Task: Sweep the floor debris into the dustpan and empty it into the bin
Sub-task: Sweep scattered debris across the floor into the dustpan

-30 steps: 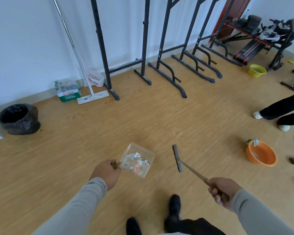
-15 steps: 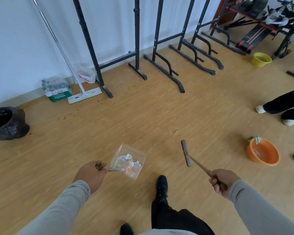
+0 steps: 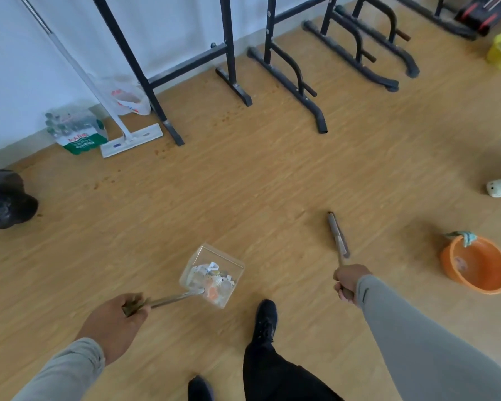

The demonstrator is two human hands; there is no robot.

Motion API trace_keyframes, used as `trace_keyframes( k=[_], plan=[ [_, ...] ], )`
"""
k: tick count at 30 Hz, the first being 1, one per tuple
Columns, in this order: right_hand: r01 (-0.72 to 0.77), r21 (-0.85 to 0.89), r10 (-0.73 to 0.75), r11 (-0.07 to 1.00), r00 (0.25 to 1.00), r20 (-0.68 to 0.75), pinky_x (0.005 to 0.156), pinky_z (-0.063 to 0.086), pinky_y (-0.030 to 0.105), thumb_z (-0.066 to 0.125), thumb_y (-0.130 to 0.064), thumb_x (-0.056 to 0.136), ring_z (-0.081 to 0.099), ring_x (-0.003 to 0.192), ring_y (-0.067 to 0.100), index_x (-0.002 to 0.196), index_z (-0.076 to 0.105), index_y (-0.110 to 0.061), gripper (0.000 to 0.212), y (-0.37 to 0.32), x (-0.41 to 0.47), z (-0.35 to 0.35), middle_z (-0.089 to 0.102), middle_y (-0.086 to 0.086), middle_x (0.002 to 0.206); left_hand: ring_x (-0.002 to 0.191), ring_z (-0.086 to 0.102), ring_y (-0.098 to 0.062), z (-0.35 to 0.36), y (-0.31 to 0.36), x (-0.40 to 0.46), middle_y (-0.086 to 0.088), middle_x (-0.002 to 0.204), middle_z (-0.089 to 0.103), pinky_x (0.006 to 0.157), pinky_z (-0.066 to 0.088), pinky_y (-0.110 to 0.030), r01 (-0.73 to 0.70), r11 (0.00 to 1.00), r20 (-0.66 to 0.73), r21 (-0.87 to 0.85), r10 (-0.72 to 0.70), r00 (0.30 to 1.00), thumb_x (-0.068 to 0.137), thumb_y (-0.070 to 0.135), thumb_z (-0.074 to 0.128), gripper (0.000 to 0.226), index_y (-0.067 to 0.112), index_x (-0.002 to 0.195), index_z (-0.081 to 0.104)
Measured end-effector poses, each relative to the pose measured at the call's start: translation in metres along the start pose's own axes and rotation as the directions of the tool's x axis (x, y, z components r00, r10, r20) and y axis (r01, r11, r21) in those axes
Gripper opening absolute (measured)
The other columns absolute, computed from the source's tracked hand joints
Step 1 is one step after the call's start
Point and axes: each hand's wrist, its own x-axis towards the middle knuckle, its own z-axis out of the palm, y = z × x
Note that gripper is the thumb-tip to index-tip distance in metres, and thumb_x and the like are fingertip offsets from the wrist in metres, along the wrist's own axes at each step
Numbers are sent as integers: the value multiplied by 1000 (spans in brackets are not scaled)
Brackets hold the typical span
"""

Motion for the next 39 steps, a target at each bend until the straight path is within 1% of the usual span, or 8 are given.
trace_keyframes(
  k=[3, 7, 13, 18, 21, 30, 35, 39],
  plan=[
    [61, -142, -51, 988, 996, 79, 47, 35, 29, 42, 1, 93, 44, 42, 21, 112, 51, 9, 23, -12, -10, 41, 56, 17, 70, 64, 61, -17, -5, 9, 2, 7, 80, 71, 62, 44, -30, 36, 999, -40, -34, -37, 999, 90, 36, 70, 22, 28, 110, 71],
    [179, -322, -118, 930, 973, 200, 49, 45, 30, 43, 3, 89, 50, 54, 25, 108, 56, 2, 23, -5, -32, 87, 56, 14, 76, 58, 57, -18, -9, 15, 12, 6, 76, 70, 61, 45, -30, 51, 998, -62, -29, -53, 997, 88, 36, 71, 23, 27, 110, 71],
    [188, -331, -72, 925, 940, 333, 47, 36, 27, 40, 6, 83, 42, 49, 21, 90, 57, -4, 21, 7, -63, 108, 49, 11, 69, 59, 59, -18, -18, 10, 29, 5, 81, 70, 58, 45, -29, 33, 999, -55, 14, -32, 998, 91, 38, 68, 25, 26, 113, 69],
    [131, -64, -105, 989, 946, 306, 43, 32, 24, 48, -2, 92, 40, 44, 13, 108, 63, -4, 22, 11, -81, 74, 53, 8, 66, 74, 65, -18, -37, -7, 42, 6, 91, 69, 67, 50, -30, -3, 999, -29, 53, 5, 1000, 93, 38, 66, 28, 25, 118, 66],
    [158, -31, -144, 987, 953, 266, 42, 33, 24, 51, -6, 95, 40, 45, 12, 108, 63, -9, 18, 15, -106, 53, 54, 8, 66, 79, 66, -17, -52, -19, 50, 8, 94, 68, 71, 50, -30, -34, 998, -23, 60, 36, 999, 93, 39, 64, 33, 24, 123, 65],
    [234, -312, -217, 921, 972, 89, 43, 25, 23, 50, -2, 96, 32, 43, 16, 105, 59, -7, 14, -50, -147, 100, 43, 8, 59, 87, 59, -18, -83, -40, 101, 7, 100, 63, 75, 44, -27, -125, 983, 72, 136, 116, 991, 95, 43, 57, 37, 26, 128, 61],
    [273, -416, -248, 867, 962, 113, 47, 26, 29, 47, -2, 96, 36, 54, 21, 116, 61, -5, 25, -121, -107, 139, 46, 14, 73, 76, 58, -6, -82, -37, 130, 12, 98, 60, 61, 41, -22, -169, 962, 124, 216, 144, 982, 96, 44, 55, 35, 31, 127, 58],
    [300, -619, -247, 726, 953, 173, 51, 31, 31, 42, -4, 95, 41, 61, 24, 131, 56, -5, 39, -149, -49, 182, 51, 14, 78, 73, 57, -4, -75, -33, 153, 14, 93, 59, 57, 39, -22, -167, 951, 143, 260, 133, 981, 97, 45, 53, 28, 34, 122, 57]
  ],
)
